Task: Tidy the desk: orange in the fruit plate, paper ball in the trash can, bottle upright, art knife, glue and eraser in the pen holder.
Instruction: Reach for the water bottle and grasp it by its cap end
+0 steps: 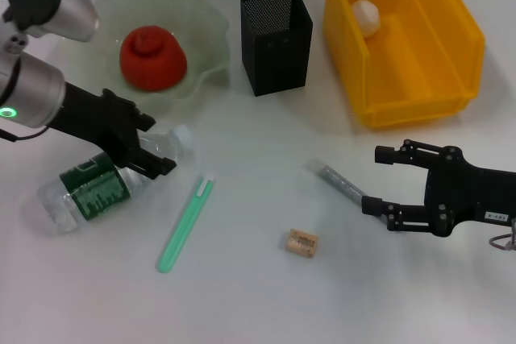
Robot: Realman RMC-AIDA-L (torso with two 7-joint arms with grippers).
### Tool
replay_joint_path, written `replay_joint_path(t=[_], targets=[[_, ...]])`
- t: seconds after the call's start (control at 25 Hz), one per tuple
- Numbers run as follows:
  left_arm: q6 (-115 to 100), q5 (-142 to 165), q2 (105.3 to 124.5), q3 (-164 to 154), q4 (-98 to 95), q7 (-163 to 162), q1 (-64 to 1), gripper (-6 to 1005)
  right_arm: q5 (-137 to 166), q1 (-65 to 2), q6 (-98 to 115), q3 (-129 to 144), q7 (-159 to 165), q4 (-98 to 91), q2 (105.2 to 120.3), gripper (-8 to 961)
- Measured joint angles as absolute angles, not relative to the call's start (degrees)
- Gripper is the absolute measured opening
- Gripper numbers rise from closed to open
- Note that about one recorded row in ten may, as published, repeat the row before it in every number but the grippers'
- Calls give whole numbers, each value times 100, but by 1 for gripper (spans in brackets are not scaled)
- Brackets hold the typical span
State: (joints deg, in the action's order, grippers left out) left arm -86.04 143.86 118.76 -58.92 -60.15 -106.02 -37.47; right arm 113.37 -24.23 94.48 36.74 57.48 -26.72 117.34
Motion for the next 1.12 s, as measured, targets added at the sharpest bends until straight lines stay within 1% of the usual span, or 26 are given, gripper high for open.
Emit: replay_joint_path(t=[0.48,1.12], targets=[[-7890,14088,11883,-6404,-5404,-10635,-3897,841,11337,-2357,9454,3674,5748,-2687,11717,809],[-7512,14098,11882,-6855,-5292,-10723,-3871,841,11338,-2342,9491,3674,5748,-2671,11697,809]])
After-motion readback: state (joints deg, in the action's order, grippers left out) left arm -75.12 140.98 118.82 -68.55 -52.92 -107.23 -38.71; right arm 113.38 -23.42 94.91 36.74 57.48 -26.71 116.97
